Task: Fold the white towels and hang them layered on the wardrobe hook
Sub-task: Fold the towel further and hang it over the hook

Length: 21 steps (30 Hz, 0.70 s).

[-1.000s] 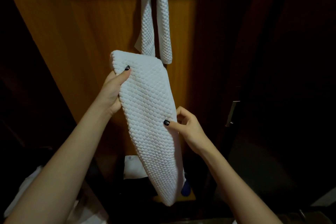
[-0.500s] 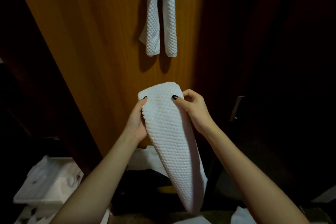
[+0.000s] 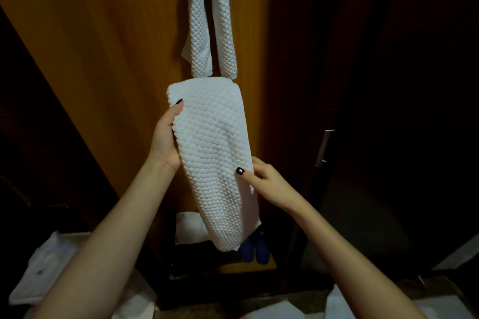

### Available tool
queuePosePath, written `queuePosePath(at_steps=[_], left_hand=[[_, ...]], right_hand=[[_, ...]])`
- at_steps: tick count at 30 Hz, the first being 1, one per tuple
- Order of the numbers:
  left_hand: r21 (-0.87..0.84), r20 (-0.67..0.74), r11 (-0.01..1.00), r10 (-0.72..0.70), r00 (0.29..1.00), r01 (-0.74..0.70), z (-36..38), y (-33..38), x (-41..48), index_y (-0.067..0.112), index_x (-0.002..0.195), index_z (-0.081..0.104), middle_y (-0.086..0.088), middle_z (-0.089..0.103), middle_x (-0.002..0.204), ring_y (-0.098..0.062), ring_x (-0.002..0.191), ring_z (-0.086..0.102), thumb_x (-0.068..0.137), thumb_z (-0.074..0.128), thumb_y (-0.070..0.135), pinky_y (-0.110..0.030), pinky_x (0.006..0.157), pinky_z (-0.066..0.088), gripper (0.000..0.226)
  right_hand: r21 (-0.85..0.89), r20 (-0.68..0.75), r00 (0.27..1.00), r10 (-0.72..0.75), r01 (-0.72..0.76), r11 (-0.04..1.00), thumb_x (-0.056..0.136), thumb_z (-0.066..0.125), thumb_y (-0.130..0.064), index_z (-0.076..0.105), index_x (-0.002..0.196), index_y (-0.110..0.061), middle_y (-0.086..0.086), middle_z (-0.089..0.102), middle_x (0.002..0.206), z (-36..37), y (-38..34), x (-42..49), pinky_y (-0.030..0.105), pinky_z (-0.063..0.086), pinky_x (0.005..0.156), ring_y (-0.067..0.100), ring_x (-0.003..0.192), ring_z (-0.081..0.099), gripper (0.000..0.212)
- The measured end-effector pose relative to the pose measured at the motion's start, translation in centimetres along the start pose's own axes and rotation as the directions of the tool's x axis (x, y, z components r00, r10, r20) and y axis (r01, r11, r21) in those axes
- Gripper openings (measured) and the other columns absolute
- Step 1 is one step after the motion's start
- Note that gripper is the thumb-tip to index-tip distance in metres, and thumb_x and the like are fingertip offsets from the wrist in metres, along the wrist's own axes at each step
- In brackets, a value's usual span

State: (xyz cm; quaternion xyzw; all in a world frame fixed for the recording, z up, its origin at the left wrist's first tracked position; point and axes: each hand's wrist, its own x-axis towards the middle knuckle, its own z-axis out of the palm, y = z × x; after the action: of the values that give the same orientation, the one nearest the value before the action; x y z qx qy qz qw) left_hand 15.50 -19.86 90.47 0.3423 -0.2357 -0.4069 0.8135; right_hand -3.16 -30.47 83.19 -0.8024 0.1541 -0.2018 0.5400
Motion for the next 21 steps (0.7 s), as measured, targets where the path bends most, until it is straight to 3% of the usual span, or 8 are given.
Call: queuePosePath(at_steps=[3,5,10,13,17,21], left_hand=[[0.043,-0.006,0.999,-0.014,1.000,0.014,0.1,1.4,0.1,0.013,0.095,0.080,-0.010,0.074,0.103,-0.024,0.093,0.072,0.093,0.052,0.029,-0.038,0.072,0.059,0.032],[0.049,0.003,0.999,-0.001,1.000,0.001,0.3,1.9,0.0,0.013,0.093,0.080,-0.009,0.074,0.101,-0.024,0.091,0.072,0.089,0.056,0.028,-0.038,0.072,0.059,0.029],[0.002,0.063,0.998,0.061,0.996,-0.061,1.1,2.6,-0.4,0.014,0.095,0.080,-0.010,0.074,0.106,-0.026,0.096,0.072,0.091,0.056,0.031,-0.040,0.075,0.059,0.029],[0.055,0.032,0.996,0.069,0.997,-0.071,1.3,3.9,-0.2,0.013,0.095,0.080,-0.010,0.075,0.102,-0.025,0.093,0.072,0.092,0.055,0.021,-0.039,0.071,0.059,0.027],[0.115,-0.014,0.991,0.075,0.997,-0.072,0.4,5.6,0.1,0.007,0.117,0.061,-0.012,0.073,0.107,-0.026,0.099,0.071,0.092,0.050,0.008,-0.039,0.073,0.060,0.027],[0.134,0.022,0.987,0.088,0.996,-0.090,-0.3,5.6,0.2,0.009,0.126,0.056,-0.012,0.069,0.119,-0.027,0.112,0.066,0.094,0.044,0.001,-0.042,0.083,0.058,0.035]], right_hand=[[0.049,-0.037,0.999,-0.031,0.033,0.998,0.101,0.050,-0.031,0.067,0.118,-0.004,0.011,0.064,0.124,0.9,-0.1,-0.3,0.048,0.049,0.099,0.025,0.115,0.062,0.037],[0.060,-0.068,0.996,-0.049,0.053,0.997,0.101,0.048,-0.033,0.067,0.115,-0.003,0.013,0.065,0.120,1.5,-0.3,-0.5,0.050,0.050,0.097,0.027,0.111,0.063,0.038],[0.081,-0.112,0.991,-0.069,0.079,0.994,0.100,0.048,-0.037,0.069,0.103,-0.002,0.015,0.065,0.113,2.3,-0.7,-0.9,0.041,0.050,0.092,0.026,0.105,0.064,0.042],[0.036,-0.178,0.981,-0.083,0.091,0.995,0.098,0.057,-0.032,0.072,0.093,-0.004,0.013,0.064,0.102,2.1,-0.8,-1.0,0.038,0.051,0.082,0.021,0.094,0.064,0.032],[-0.054,-0.330,0.936,-0.122,0.111,0.992,0.088,0.073,-0.030,0.072,0.074,-0.005,0.010,0.061,0.086,0.9,-1.2,-0.8,0.037,0.046,0.069,0.020,0.078,0.060,0.028],[-0.074,-0.381,0.919,-0.103,0.080,0.994,0.081,0.079,-0.031,0.071,0.067,-0.027,0.003,0.061,0.083,-0.3,-2.1,-0.6,0.029,0.042,0.065,0.012,0.075,0.057,0.017]])
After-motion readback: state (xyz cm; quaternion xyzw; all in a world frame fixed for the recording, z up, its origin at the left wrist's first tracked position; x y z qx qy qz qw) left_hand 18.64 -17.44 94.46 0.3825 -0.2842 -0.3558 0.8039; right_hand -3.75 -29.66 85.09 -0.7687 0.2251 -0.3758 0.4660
